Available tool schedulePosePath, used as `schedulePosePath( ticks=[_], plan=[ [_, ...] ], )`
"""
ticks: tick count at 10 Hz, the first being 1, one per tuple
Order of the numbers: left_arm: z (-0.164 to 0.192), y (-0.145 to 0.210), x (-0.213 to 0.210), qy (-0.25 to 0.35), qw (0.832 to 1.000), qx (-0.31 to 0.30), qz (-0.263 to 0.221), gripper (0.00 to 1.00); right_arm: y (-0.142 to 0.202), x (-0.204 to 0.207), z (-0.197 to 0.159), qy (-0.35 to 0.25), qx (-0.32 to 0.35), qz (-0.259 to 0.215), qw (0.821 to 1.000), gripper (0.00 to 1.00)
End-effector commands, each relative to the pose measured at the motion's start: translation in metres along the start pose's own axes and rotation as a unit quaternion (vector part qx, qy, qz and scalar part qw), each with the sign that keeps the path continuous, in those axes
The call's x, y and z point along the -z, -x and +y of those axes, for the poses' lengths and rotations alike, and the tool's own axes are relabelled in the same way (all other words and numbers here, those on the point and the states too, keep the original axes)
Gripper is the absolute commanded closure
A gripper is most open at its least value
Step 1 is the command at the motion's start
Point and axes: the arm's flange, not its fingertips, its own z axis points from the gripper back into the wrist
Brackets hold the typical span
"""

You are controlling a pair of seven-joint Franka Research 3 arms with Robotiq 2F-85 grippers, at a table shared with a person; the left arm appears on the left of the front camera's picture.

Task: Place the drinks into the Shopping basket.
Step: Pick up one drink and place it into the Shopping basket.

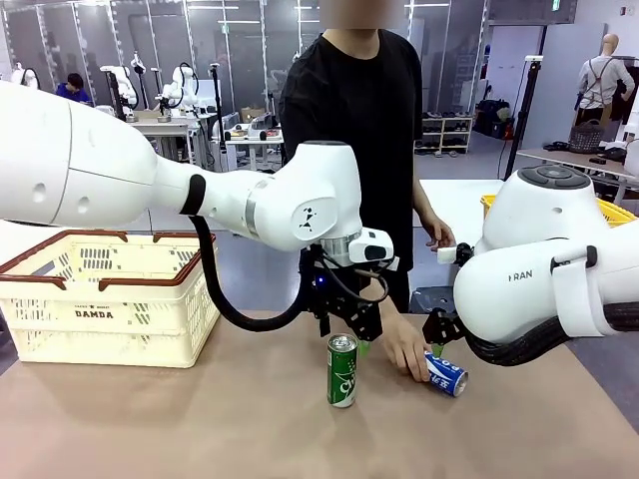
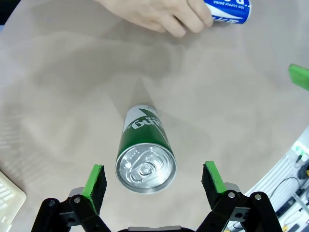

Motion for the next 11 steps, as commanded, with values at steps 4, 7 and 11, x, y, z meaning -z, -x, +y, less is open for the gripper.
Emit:
schedulePosePath(
  ticks=[4, 7, 11],
  plan=[
    [0.008, -0.008, 0.026, 0.01, 0.999, -0.023, 0.024, 0.0, 0.001, 0.002, -0.001, 0.002, -0.004, -0.003, 1.0, 0.0],
    [0.014, -0.011, 0.044, 0.017, 0.999, -0.032, 0.028, 0.0, 0.001, 0.002, -0.001, 0.002, -0.004, -0.003, 1.0, 0.0],
    [0.017, -0.011, 0.052, 0.016, 0.999, -0.022, 0.017, 0.06, 0.001, 0.002, -0.001, 0.002, -0.004, -0.003, 1.0, 0.0]
  ],
)
